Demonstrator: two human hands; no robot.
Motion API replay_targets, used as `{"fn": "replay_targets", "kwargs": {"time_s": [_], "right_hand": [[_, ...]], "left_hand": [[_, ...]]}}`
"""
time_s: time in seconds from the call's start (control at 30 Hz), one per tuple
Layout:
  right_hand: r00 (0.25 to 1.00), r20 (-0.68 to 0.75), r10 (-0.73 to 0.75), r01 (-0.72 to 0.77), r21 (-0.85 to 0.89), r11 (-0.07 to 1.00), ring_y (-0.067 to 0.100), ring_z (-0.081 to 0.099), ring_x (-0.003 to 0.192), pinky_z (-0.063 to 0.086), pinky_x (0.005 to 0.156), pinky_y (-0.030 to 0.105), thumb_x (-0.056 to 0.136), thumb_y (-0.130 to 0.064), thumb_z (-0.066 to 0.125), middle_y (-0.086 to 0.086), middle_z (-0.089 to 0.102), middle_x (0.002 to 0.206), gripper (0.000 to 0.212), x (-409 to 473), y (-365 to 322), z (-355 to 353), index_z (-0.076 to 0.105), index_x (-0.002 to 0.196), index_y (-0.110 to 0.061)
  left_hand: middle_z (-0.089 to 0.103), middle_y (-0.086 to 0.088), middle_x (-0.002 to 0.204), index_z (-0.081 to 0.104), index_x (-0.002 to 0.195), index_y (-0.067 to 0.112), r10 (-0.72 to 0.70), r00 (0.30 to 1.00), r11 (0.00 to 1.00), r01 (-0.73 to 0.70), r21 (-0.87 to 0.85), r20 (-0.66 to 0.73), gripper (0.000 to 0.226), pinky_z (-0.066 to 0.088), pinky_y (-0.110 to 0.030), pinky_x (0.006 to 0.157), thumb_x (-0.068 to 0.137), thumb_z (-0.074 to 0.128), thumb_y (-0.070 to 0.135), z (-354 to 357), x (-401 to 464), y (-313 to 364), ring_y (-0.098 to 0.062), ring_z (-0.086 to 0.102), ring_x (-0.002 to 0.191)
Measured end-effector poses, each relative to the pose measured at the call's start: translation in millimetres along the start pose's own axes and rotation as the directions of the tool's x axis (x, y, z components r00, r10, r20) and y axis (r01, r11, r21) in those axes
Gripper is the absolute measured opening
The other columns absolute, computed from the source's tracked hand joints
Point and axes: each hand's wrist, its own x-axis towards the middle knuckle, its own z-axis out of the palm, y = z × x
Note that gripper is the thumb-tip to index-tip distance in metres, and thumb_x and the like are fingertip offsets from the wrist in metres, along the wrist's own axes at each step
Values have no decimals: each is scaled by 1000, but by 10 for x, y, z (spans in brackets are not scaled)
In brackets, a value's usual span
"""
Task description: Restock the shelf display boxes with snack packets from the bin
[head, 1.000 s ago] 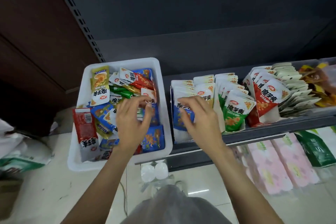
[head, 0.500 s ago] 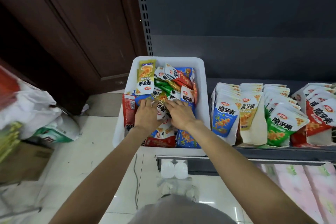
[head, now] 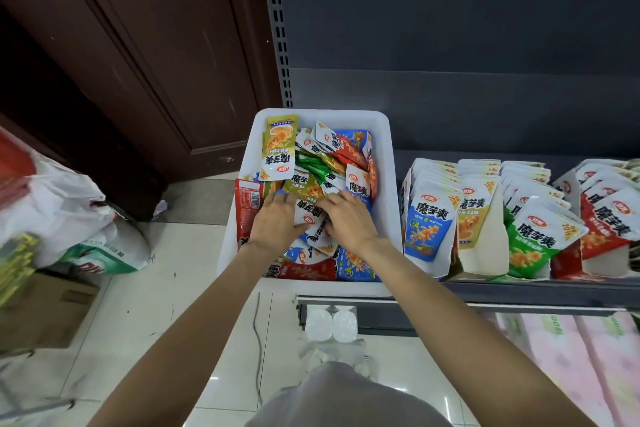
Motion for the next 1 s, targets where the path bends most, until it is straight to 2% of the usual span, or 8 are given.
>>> {"fn": "replay_targets", "kwargs": {"time_s": [0.13, 0.27, 0.4, 0.5, 0.6, 0.73, 0.83, 1.0], "right_hand": [[999, 48, 5, -7, 54, 999, 22, 37, 124, 33, 104, 37, 89, -12, 57, -1, 53, 134, 47, 1, 23, 12, 50, 135, -18], [999, 34, -10, 4, 170, 985, 22, 41, 123, 33, 105, 35, 93, -22, 55, 2, 57, 130, 41, -52, 72, -52, 50, 134, -18], [990, -137, 47, 3, 345, 939, 19, 41, 123, 39, 102, 34, 90, -24, 62, 2, 50, 130, 47, -168, 42, -304, 48, 135, -20], [960, -271, 68, 77, 490, 868, 16, 35, 129, 34, 108, 35, 86, -25, 67, 1, 41, 136, 58, -280, -31, -598, 43, 139, -22], [962, -251, 110, 73, 622, 780, 6, 44, 122, 36, 101, 25, 87, -30, 65, -9, 49, 130, 57, -431, -79, -928, 42, 138, -27], [969, -177, 173, 34, 787, 616, -4, 60, 73, 46, 69, 16, 85, -28, 68, -16, 66, 81, 30, -673, -36, -1248, 58, 113, -31], [964, -154, 217, 33, 877, 479, 4, 66, 78, 50, 74, 17, 84, -22, 69, -7, 72, 84, 25, -835, 53, -1376, 62, 108, -21], [902, -235, 362, 53, 893, 446, 11, 69, 81, 53, 72, 24, 83, -14, 70, -3, 73, 86, 12, -1213, 410, -1494, 66, 93, -19]], "left_hand": [[41, -19, 136, 32, 139, 9, -140, 988, 982, 147, -121, 62, 81, 35, -36, 105, 77, 74, 38, 7, 74, 86, -33, 42, 125], [65, -10, 107, 58, 115, 9, -166, 982, 911, 186, -369, 87, 47, 49, -33, 83, 76, 76, 29, -70, 56, 131, -26, 62, 100], [72, -1, 86, 70, 93, 13, -155, 979, 795, 45, -605, -131, 14, 52, -27, 71, 85, 67, 24, -299, -195, 169, -14, 66, 81], [71, 10, 84, 72, 94, 19, -185, 936, 699, -88, -709, -299, 11, 51, -14, 68, 89, 63, 19, -637, -414, 192, 2, 65, 78], [72, 10, 89, 71, 96, 21, -97, 940, 584, -213, -783, -328, 12, 54, -22, 73, 89, 63, 18, -982, -512, 244, -6, 68, 82], [72, 6, 92, 68, 98, 19, -3, 958, 449, -254, -857, -286, 14, 54, -21, 74, 85, 67, 13, -1244, -476, 424, -8, 68, 83], [72, 6, 85, 66, 98, 22, 140, 962, 421, -270, -866, -232, 19, 54, -21, 70, 82, 69, 11, -1250, -419, 665, -10, 69, 78], [69, -2, 81, 64, 109, 22, 276, 928, 343, -337, -876, -249, 32, 54, -24, 73, 78, 73, 18, -1055, -335, 1239, -10, 66, 76]]}}
